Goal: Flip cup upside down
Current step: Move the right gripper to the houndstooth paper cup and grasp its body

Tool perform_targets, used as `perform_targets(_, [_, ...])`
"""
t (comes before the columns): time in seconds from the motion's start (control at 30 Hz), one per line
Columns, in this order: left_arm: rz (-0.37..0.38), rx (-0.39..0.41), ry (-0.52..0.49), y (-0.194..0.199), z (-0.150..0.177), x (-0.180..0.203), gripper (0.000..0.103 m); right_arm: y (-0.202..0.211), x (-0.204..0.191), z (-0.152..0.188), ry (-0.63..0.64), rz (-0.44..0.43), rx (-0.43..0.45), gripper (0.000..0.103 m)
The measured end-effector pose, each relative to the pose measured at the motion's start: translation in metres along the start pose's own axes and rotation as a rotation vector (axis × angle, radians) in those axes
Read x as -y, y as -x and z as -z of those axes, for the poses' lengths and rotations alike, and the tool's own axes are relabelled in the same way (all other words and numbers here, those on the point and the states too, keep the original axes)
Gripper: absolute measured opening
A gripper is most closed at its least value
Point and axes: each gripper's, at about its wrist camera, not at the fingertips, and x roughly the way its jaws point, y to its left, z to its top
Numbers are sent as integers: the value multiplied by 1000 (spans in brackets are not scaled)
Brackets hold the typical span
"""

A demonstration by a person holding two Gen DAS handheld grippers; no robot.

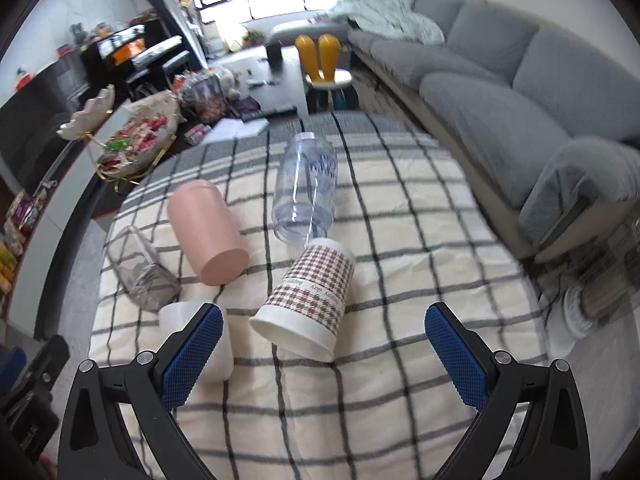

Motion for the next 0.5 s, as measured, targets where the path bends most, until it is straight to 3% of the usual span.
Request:
perform_targets(0.27, [-14, -39, 15, -41, -10, -12, 103, -57, -9, -3, -89, 2, -94, 100])
perform_targets(0.5, [-19, -70, 18, -57, -6, -19, 103, -80, -13, 0, -89, 9, -131, 81])
